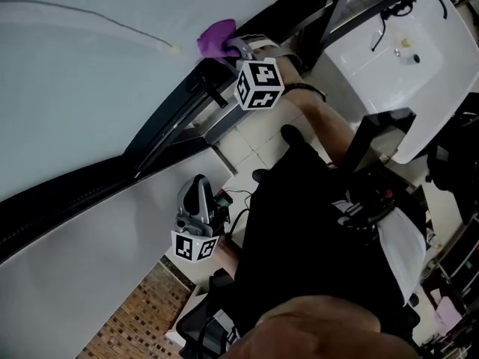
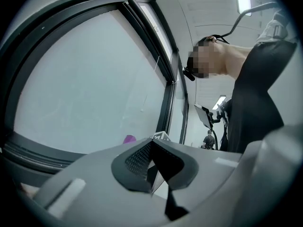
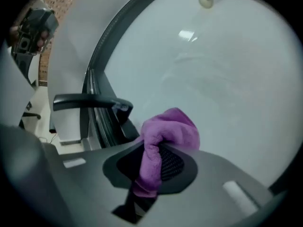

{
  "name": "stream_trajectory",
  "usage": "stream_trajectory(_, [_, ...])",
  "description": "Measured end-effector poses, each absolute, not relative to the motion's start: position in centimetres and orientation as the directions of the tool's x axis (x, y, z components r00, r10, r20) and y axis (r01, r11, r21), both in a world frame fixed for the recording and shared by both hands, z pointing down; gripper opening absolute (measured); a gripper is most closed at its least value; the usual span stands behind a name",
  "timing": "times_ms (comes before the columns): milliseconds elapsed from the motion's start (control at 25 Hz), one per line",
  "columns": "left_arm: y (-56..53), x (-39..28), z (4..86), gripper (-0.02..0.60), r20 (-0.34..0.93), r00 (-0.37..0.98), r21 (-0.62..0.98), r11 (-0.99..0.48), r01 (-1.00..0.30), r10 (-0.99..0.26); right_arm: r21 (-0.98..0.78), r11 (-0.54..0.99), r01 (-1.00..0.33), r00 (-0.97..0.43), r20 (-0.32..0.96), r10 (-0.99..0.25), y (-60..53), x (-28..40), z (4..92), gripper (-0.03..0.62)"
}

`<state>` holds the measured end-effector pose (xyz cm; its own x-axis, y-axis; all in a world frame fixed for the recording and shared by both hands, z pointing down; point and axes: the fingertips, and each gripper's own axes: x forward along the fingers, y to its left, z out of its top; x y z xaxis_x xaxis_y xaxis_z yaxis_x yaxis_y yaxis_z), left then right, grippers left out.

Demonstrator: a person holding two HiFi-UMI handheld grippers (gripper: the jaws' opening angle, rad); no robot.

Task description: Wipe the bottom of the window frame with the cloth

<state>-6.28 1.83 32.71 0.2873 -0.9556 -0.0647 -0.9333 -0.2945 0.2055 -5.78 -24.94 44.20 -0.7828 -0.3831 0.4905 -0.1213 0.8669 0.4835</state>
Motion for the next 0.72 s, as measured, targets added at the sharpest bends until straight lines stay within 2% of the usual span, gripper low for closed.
stream_trajectory(80, [1.8,-6.6,33.0,0.003,-0.067,0.282,0.213,-0.289,-0.933,-0.957,0.440,0.886,-0.144,-0.826,0.440,-0.352,-24.5,-5.9,42.8,0.063])
stream_trajectory(160, [1.6,-6.8,33.2,0.003,-0.067,0.282,0.217,-0.290,-0.932,-0.957,0.386,0.918,-0.088,-0.868,0.423,-0.261,-22.9,-7.9,43.0,0.064])
stream_trajectory(240, [1.2,-6.7,33.2,0.003,-0.071,0.292,0.214,-0.301,-0.929,-0.954,0.378,0.925,-0.038,-0.864,0.452,-0.220,-22.2,-9.4,44.5,0.064])
stream_trajectory(280, [1.1,-6.6,33.1,0.003,-0.072,0.299,0.211,-0.307,-0.928,-0.952,0.389,0.920,-0.052,-0.846,0.473,-0.248,-22.7,-9.1,45.0,0.064])
stream_trajectory(400, [0.8,-6.5,33.0,0.003,-0.075,0.314,0.211,-0.323,-0.922,-0.946,0.567,0.805,-0.175,-0.703,0.500,-0.505,-27.0,-5.0,44.4,0.064])
stream_trajectory(440, [0.7,-6.5,33.1,0.003,-0.073,0.317,0.216,-0.325,-0.921,-0.946,0.584,0.790,-0.187,-0.692,0.493,-0.528,-27.6,-4.3,44.1,0.064])
stream_trajectory(560, [0.3,-6.3,33.6,0.003,-0.060,0.322,0.225,-0.327,-0.918,-0.945,0.513,0.854,-0.082,-0.747,0.536,-0.394,-26.0,-6.6,45.7,0.064])
stream_trajectory(600, [0.2,-6.0,33.5,0.002,-0.061,0.327,0.224,-0.332,-0.916,-0.943,0.514,0.856,-0.050,-0.745,0.552,-0.375,-25.7,-7.4,46.6,0.049])
stream_trajectory(720, [-0.6,-5.3,33.1,0.003,-0.066,0.353,0.216,-0.358,-0.908,-0.933,0.515,0.856,-0.040,-0.723,0.577,-0.380,-26.4,-7.3,47.3,0.055])
